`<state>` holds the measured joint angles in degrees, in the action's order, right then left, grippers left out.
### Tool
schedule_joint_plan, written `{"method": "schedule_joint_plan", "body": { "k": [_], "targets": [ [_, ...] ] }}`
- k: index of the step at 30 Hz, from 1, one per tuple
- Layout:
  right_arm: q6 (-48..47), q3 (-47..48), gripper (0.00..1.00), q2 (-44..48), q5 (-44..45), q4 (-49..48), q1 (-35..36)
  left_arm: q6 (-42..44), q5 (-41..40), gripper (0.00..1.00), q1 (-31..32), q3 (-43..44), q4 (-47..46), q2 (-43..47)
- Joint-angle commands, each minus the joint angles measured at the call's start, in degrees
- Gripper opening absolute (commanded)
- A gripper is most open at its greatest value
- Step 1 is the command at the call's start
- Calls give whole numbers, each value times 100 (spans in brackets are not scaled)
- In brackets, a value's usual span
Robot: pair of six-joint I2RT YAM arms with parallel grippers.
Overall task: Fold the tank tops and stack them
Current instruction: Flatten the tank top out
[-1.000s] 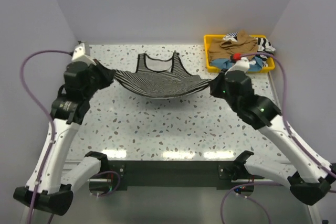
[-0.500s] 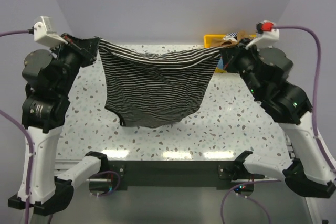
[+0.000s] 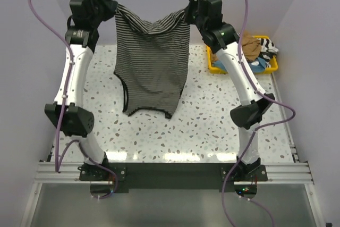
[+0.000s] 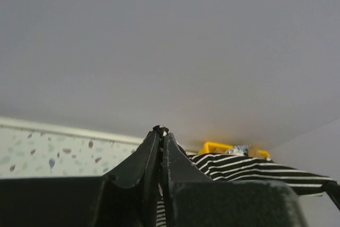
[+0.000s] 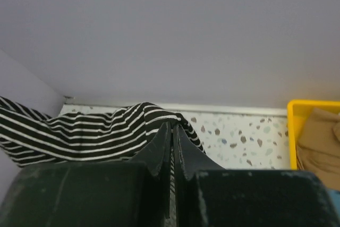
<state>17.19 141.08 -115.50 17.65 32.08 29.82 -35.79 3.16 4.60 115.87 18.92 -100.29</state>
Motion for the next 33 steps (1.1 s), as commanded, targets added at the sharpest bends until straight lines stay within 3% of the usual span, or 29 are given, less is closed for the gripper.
{"method": "schedule_joint_plan", "body": {
  "k": [1,4,9,12,13,18,19,25,27,33],
  "targets": [
    [-321,993,0,299,-201,-796,-20,107,677,0,-275,2002,-530,-269],
    [-400,231,0,816,-69,-1316,-73,81,906,0,-433,2353,-529,-282],
    [-322,-1343,0,1732,-42,-1572,-91,169,897,0,-460,808,-872,667],
    [-181,-2555,0,2249,-42,-1432,-91,21,940,0,-460,-606,-863,1300],
    [-33,-3420,0,2399,-42,-1493,-91,-67,967,0,-460,-1550,-924,1676],
    [696,-6061,0,3339,-174,-1529,-91,-534,1134,0,-460,-4367,-1093,2715],
    [968,-6953,0,3481,-331,-1538,-99,-569,1169,0,-460,-5259,-1031,3004],
    [1998,-9699,0,4184,-578,-1336,-100,-438,1398,0,-425,-8140,-609,3876],
    [2200,-10072,0,4255,-736,-1222,-91,-481,1713,0,-425,-8789,-687,3938],
    [2315,-10548,0,4360,-631,-660,-117,-359,1960,0,-416,-9179,-249,3902]
  ]
}}
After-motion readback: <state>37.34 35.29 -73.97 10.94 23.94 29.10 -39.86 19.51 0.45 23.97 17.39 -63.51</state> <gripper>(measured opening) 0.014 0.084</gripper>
